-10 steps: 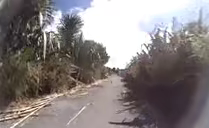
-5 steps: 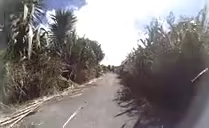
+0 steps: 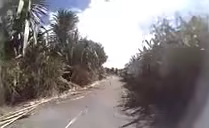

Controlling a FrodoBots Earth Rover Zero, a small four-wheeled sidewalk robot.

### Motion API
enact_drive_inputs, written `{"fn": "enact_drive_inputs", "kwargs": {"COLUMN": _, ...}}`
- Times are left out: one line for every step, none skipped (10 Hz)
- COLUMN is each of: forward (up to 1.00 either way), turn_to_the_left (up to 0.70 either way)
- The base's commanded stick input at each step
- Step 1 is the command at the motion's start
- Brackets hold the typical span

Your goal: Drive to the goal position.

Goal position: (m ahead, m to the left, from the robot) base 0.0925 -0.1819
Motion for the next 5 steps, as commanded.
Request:
{"fn": "enact_drive_inputs", "kwargs": {"forward": 0.85, "turn_to_the_left": -0.32}}
{"fn": "enact_drive_inputs", "kwargs": {"forward": 0.85, "turn_to_the_left": -0.21}}
{"fn": "enact_drive_inputs", "kwargs": {"forward": 0.85, "turn_to_the_left": -0.10}}
{"fn": "enact_drive_inputs", "kwargs": {"forward": 0.85, "turn_to_the_left": 0.00}}
{"fn": "enact_drive_inputs", "kwargs": {"forward": 0.85, "turn_to_the_left": 0.00}}
